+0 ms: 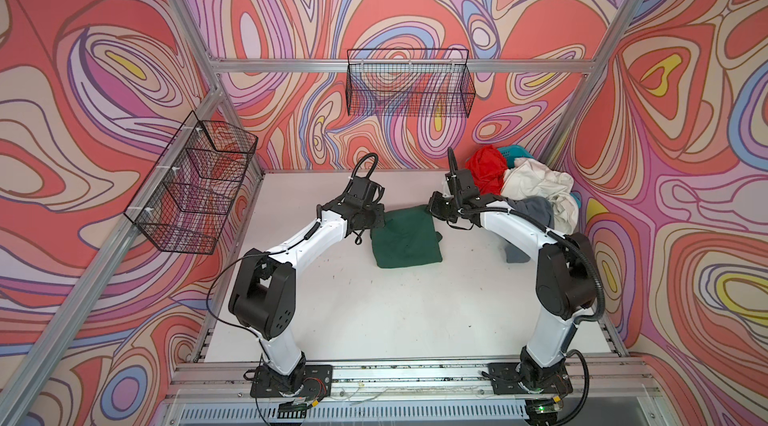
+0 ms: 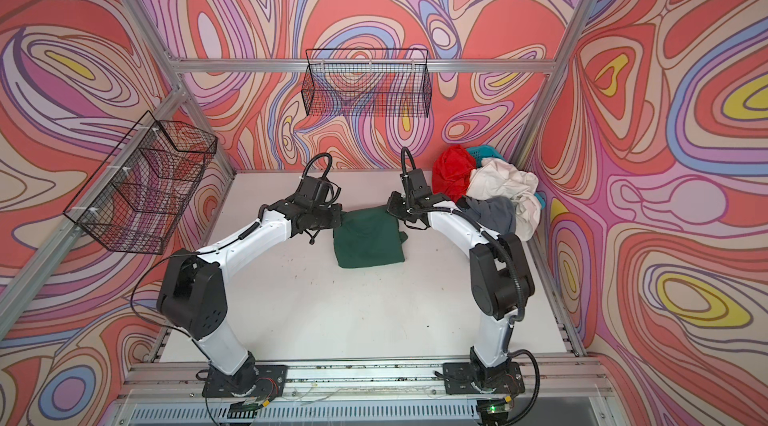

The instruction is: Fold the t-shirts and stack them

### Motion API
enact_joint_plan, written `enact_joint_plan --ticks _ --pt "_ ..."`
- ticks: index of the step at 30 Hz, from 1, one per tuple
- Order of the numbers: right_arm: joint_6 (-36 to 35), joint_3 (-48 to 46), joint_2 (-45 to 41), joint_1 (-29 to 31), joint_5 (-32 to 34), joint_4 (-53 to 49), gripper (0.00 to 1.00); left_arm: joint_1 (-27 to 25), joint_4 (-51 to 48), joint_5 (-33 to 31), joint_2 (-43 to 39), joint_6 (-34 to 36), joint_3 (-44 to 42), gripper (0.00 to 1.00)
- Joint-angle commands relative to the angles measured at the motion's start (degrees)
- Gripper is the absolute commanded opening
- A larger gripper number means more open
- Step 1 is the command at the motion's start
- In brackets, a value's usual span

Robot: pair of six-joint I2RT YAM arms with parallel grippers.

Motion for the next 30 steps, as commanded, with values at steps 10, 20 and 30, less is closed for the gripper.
enact_joint_plan --ticks 10,20,30 --pt "-3.78 12.84 11.52 -2.43 5.89 -4.45 0.73 5.31 1.53 0.67 14.99 1.64 14.04 1.00" --pt "-4.47 4.44 6.67 -1.74 7.40 -3.03 0.72 6.85 3.77 5.82 5.45 -0.12 -0.32 1.00" --pt "-0.56 -8.76 1.81 -1.64 3.02 4.52 0.70 6.87 16.31 15.32 -0.84 -9.79 -18.16 0.87"
